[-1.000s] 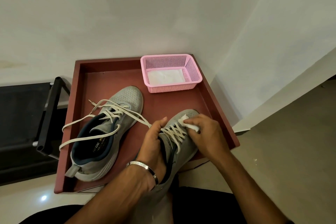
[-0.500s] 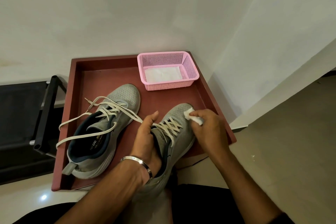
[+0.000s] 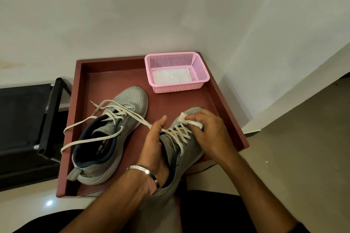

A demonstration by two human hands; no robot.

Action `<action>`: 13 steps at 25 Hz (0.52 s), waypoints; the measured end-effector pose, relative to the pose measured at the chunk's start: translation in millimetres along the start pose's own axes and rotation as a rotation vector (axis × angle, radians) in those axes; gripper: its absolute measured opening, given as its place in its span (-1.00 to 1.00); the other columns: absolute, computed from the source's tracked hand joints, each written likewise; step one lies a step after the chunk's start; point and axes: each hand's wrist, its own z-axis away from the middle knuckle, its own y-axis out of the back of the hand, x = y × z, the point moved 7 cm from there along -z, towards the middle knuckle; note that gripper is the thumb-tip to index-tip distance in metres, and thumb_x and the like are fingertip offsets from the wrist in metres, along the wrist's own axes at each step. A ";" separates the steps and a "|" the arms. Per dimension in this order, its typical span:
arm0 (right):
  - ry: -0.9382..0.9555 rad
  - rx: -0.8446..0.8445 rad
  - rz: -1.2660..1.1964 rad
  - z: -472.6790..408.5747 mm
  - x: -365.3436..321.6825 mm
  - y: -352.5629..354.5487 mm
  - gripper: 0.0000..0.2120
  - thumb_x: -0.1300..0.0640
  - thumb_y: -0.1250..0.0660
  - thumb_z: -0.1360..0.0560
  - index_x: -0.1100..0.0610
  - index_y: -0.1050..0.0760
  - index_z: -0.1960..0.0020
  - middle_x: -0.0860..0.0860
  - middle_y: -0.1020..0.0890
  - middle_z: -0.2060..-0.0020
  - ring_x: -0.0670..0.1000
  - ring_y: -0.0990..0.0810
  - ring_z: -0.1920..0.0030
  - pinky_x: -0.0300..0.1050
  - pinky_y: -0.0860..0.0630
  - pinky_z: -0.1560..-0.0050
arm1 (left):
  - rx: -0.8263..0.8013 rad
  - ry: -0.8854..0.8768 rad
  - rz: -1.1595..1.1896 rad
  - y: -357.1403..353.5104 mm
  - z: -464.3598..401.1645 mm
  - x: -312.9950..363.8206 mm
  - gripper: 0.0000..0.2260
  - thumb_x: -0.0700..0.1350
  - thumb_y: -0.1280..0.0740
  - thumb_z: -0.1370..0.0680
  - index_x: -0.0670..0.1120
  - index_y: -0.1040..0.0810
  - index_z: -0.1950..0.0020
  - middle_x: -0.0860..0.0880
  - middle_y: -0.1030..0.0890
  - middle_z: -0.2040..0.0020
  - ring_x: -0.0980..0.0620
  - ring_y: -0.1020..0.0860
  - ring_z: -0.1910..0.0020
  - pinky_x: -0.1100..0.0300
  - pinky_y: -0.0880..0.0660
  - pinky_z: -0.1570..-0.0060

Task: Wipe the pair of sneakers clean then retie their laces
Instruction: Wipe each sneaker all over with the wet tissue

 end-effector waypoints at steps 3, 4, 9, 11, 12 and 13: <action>-0.015 0.105 0.065 -7.0 12.1 15.4 -0.80 0.27 -0.36 -0.53 0.11 -0.65 -0.11 -0.01 -0.63 -0.01 -0.05 -0.58 0.02 -0.09 -0.59 0.00 | -0.026 0.003 -0.042 -3.5 0.7 -6.0 -0.38 0.25 -0.17 -0.52 -0.22 -0.56 -0.30 -0.28 -0.61 -0.21 -0.24 -0.52 -0.29 -0.03 -0.48 -0.21; -0.024 0.113 0.069 -7.6 12.3 16.0 -0.80 0.27 -0.36 -0.53 0.10 -0.65 -0.10 -0.02 -0.63 -0.01 -0.08 -0.58 0.02 -0.12 -0.59 -0.01 | -0.032 0.003 -0.048 -4.8 1.0 -7.1 -0.39 0.25 -0.17 -0.52 -0.21 -0.56 -0.31 -0.27 -0.61 -0.23 -0.24 -0.51 -0.31 -0.04 -0.47 -0.24; 0.030 -0.017 -0.045 -0.5 -4.3 0.1 -0.80 0.24 -0.37 -0.53 0.07 -0.66 -0.10 -0.18 -0.60 0.00 -0.31 -0.53 0.03 -0.52 -0.43 0.01 | -0.009 -0.024 -0.027 -3.0 0.2 -4.6 -0.39 0.25 -0.18 -0.53 -0.22 -0.55 -0.31 -0.28 -0.58 -0.26 -0.24 -0.50 -0.33 -0.09 -0.38 -0.37; -0.021 -0.032 -0.026 1.2 1.8 7.0 -0.80 0.20 -0.39 -0.52 0.05 -0.66 -0.12 -0.16 -0.62 0.02 -0.24 -0.56 0.04 -0.41 -0.49 0.01 | 0.001 -0.031 -0.015 -0.1 -0.7 -1.5 -0.36 0.27 -0.16 -0.53 -0.24 -0.56 -0.29 -0.29 -0.60 -0.22 -0.24 -0.53 -0.30 -0.07 -0.40 -0.34; -0.052 -0.055 -0.009 5.2 5.8 9.5 -0.80 0.18 -0.41 -0.51 0.04 -0.65 -0.12 -0.16 -0.62 0.03 -0.20 -0.57 0.06 -0.34 -0.53 0.04 | 0.006 -0.044 -0.011 1.3 -1.4 2.3 -0.35 0.28 -0.15 -0.54 -0.26 -0.56 -0.28 -0.30 -0.61 -0.20 -0.24 -0.54 -0.28 -0.07 -0.41 -0.33; -0.082 -0.084 -0.009 10.6 9.4 10.0 -0.79 0.17 -0.42 -0.50 0.03 -0.66 -0.12 -0.16 -0.63 0.05 -0.18 -0.58 0.09 -0.28 -0.56 0.09 | 0.012 -0.060 -0.005 2.9 -2.4 7.0 -0.33 0.28 -0.13 -0.54 -0.28 -0.56 -0.28 -0.31 -0.61 -0.19 -0.25 -0.54 -0.27 -0.08 -0.41 -0.32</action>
